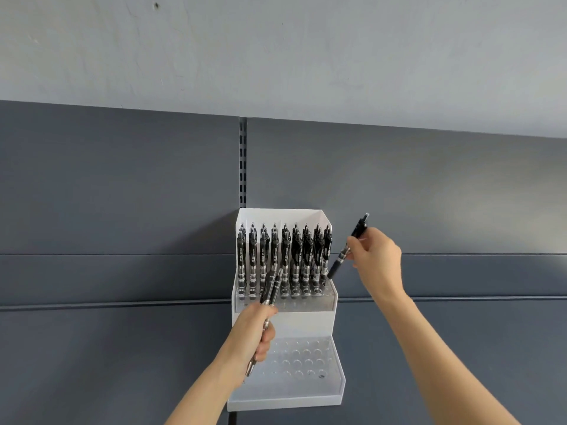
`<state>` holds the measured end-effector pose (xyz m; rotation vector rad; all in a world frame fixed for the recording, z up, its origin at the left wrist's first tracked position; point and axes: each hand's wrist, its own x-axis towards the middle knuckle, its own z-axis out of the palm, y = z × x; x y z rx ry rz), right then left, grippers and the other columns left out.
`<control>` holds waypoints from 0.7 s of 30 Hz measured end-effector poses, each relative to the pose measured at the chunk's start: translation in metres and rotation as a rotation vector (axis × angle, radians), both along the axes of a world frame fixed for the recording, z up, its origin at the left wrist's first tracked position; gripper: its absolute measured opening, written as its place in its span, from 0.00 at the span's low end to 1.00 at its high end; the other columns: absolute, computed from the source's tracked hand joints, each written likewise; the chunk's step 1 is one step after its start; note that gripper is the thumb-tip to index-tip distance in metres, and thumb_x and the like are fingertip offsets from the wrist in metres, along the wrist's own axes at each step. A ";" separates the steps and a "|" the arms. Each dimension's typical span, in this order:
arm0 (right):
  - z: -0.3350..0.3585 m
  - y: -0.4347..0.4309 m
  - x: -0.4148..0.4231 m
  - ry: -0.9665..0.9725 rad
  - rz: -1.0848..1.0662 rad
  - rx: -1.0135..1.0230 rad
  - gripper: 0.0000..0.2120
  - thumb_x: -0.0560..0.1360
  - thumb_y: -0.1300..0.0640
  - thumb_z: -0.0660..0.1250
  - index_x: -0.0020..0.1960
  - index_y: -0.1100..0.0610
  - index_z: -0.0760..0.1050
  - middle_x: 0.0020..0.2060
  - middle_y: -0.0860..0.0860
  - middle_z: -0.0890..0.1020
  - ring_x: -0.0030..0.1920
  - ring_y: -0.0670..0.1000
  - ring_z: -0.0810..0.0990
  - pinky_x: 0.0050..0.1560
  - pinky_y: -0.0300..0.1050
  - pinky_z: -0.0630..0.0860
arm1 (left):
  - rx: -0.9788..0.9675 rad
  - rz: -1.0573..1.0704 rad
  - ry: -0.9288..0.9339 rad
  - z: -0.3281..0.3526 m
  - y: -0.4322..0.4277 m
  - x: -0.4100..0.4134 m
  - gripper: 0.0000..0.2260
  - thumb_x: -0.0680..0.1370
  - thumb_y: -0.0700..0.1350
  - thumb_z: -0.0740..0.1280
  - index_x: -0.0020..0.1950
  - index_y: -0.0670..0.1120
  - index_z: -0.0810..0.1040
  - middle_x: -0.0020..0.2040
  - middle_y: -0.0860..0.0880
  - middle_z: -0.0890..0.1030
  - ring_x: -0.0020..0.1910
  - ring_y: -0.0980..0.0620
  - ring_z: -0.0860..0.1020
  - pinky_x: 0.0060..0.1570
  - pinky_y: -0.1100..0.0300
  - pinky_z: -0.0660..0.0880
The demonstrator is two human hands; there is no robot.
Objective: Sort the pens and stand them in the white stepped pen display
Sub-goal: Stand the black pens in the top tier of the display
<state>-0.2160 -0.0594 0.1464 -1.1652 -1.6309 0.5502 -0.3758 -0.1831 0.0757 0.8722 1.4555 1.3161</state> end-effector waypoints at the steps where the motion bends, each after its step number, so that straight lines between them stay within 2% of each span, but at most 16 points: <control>1: 0.001 0.002 -0.002 -0.011 0.005 0.012 0.06 0.76 0.60 0.63 0.42 0.61 0.74 0.39 0.55 0.82 0.43 0.58 0.82 0.48 0.56 0.78 | 0.005 -0.009 -0.024 0.000 -0.001 0.000 0.06 0.78 0.42 0.56 0.51 0.41 0.68 0.25 0.51 0.65 0.22 0.55 0.59 0.24 0.63 0.56; 3: 0.001 0.004 -0.007 -0.077 0.019 0.021 0.07 0.77 0.59 0.62 0.43 0.62 0.74 0.39 0.56 0.82 0.43 0.58 0.81 0.47 0.52 0.77 | 0.023 -0.015 -0.044 0.000 -0.001 -0.001 0.05 0.78 0.41 0.55 0.50 0.41 0.69 0.25 0.51 0.67 0.23 0.55 0.61 0.24 0.63 0.58; 7: -0.014 0.006 -0.016 -0.336 0.007 -0.039 0.09 0.77 0.57 0.61 0.41 0.62 0.70 0.38 0.57 0.79 0.42 0.61 0.77 0.40 0.48 0.71 | 0.039 0.003 0.010 -0.005 -0.003 -0.002 0.06 0.79 0.39 0.56 0.50 0.42 0.71 0.27 0.51 0.70 0.24 0.54 0.64 0.26 0.62 0.60; 12: -0.015 0.003 -0.022 -0.440 -0.051 -0.089 0.10 0.76 0.57 0.61 0.44 0.64 0.73 0.40 0.57 0.80 0.42 0.61 0.77 0.38 0.46 0.69 | 0.052 0.009 0.096 -0.008 -0.008 -0.007 0.07 0.81 0.40 0.57 0.53 0.42 0.74 0.31 0.50 0.73 0.27 0.53 0.67 0.31 0.59 0.63; 14: -0.012 0.004 -0.023 -0.475 -0.059 -0.096 0.09 0.75 0.59 0.61 0.39 0.63 0.70 0.36 0.56 0.77 0.37 0.60 0.73 0.34 0.44 0.66 | 0.067 0.009 0.106 -0.006 -0.009 -0.007 0.07 0.81 0.39 0.57 0.53 0.41 0.75 0.33 0.48 0.75 0.28 0.54 0.69 0.32 0.61 0.67; 17: -0.012 0.005 -0.024 -0.555 -0.075 -0.083 0.13 0.74 0.60 0.60 0.33 0.60 0.62 0.30 0.54 0.71 0.34 0.58 0.68 0.29 0.43 0.61 | 0.076 0.004 0.122 -0.003 -0.009 -0.006 0.07 0.80 0.37 0.58 0.52 0.40 0.76 0.37 0.46 0.78 0.31 0.54 0.73 0.32 0.64 0.72; 21: -0.014 0.003 -0.028 -0.639 -0.076 -0.057 0.17 0.75 0.61 0.59 0.30 0.57 0.57 0.29 0.53 0.68 0.34 0.58 0.68 0.32 0.44 0.63 | 0.098 0.045 0.115 0.002 -0.009 -0.006 0.06 0.78 0.36 0.62 0.49 0.42 0.79 0.35 0.45 0.77 0.34 0.51 0.76 0.30 0.68 0.74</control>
